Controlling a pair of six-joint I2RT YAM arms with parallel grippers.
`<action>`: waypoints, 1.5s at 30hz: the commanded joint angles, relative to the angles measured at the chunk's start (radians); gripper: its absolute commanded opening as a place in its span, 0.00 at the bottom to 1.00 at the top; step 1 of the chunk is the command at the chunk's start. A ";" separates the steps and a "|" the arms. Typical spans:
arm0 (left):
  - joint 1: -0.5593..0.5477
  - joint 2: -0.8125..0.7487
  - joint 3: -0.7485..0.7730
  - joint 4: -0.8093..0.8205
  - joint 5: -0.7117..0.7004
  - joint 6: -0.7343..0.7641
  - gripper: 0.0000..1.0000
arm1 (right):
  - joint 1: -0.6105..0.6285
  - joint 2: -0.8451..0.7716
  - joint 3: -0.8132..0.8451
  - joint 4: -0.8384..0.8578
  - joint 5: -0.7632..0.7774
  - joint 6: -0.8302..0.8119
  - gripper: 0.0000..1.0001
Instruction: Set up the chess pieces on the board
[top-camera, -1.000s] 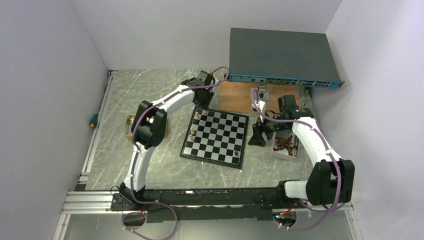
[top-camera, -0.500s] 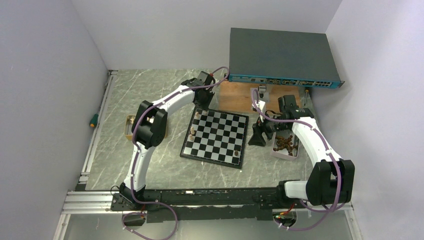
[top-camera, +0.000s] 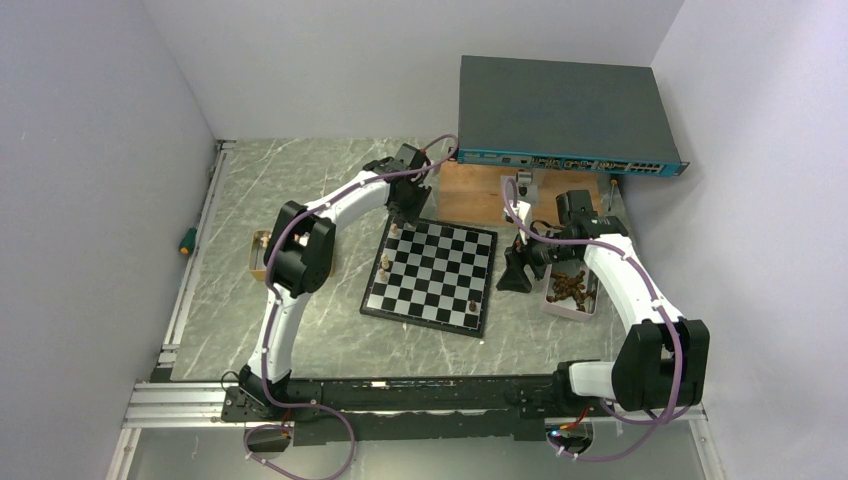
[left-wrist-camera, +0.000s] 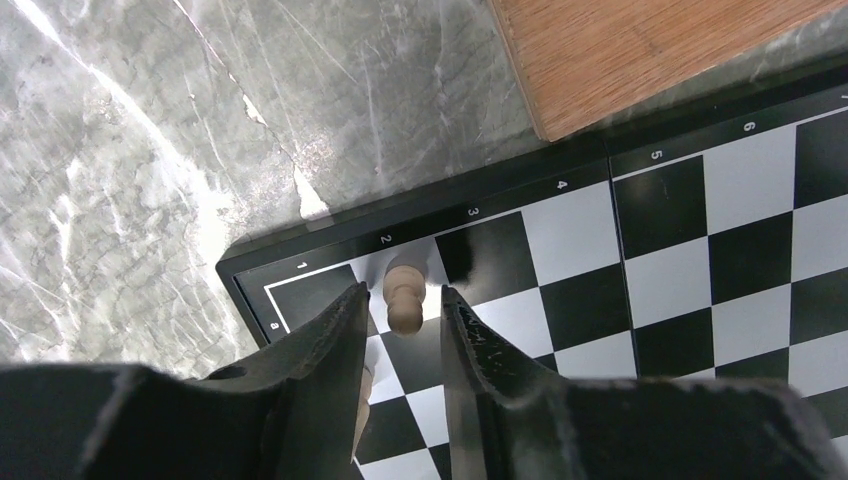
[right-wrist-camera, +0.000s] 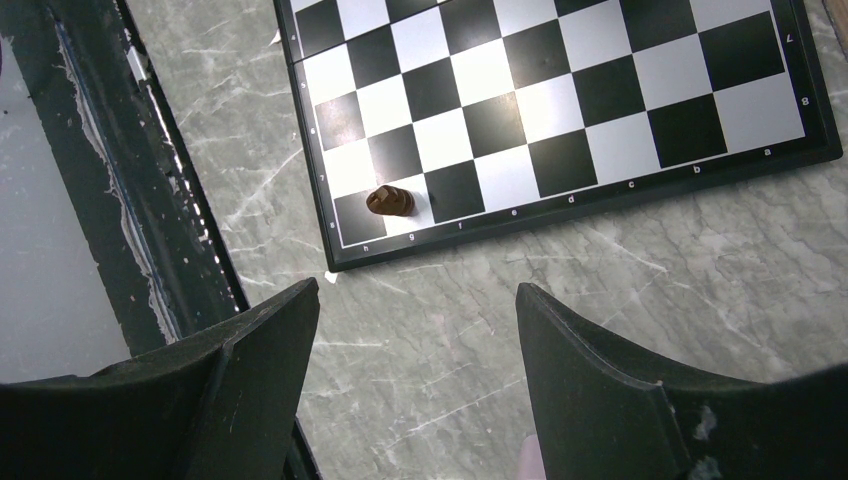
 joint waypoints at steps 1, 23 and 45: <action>0.002 0.014 0.043 -0.041 -0.014 -0.001 0.39 | -0.007 -0.014 0.035 -0.005 -0.033 -0.017 0.75; 0.150 -0.399 -0.183 0.191 0.203 -0.188 0.52 | -0.007 -0.016 0.044 -0.012 -0.041 -0.022 0.75; 0.384 -0.998 -0.888 0.207 -0.082 -0.095 0.41 | -0.007 0.025 0.066 -0.025 -0.062 -0.036 0.75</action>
